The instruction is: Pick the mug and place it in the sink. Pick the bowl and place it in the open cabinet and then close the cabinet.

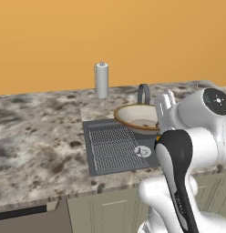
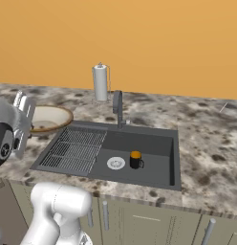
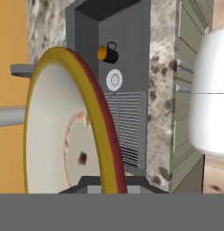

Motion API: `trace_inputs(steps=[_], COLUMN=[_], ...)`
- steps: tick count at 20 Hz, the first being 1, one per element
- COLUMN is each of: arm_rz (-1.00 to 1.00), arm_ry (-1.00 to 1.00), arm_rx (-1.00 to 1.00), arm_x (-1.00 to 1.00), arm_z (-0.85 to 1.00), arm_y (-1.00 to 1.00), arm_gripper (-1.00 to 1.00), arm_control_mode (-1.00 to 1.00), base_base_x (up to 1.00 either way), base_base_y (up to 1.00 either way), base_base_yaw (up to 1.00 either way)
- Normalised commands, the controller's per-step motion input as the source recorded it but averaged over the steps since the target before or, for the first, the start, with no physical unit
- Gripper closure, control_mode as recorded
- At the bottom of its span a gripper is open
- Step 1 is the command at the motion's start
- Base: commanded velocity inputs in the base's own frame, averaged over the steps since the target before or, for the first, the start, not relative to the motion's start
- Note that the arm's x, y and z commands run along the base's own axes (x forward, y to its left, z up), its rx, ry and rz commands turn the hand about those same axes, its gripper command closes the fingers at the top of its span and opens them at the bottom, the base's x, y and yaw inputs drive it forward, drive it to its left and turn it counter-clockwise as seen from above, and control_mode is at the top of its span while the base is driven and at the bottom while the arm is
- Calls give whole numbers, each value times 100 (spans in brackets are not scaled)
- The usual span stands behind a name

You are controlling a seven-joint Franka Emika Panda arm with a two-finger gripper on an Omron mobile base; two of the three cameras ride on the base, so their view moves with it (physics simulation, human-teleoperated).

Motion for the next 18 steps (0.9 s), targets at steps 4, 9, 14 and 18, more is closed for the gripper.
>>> trace_inputs(steps=[4,9,14,18], arm_rz=[0,0,0,0], arm_ry=[0,0,0,2], arm_rx=[-3,-4,-1,0], arm_x=[-35,-16,-18,-26], arm_z=[3,7,12,8], arm_y=[-40,-26,-37,-49], arm_gripper=[100,100,100,100], arm_control_mode=[-100,-100,-100,-100], base_base_x=[0,0,0,0], base_base_y=[0,0,0,0], base_base_yaw=[0,0,0,0])
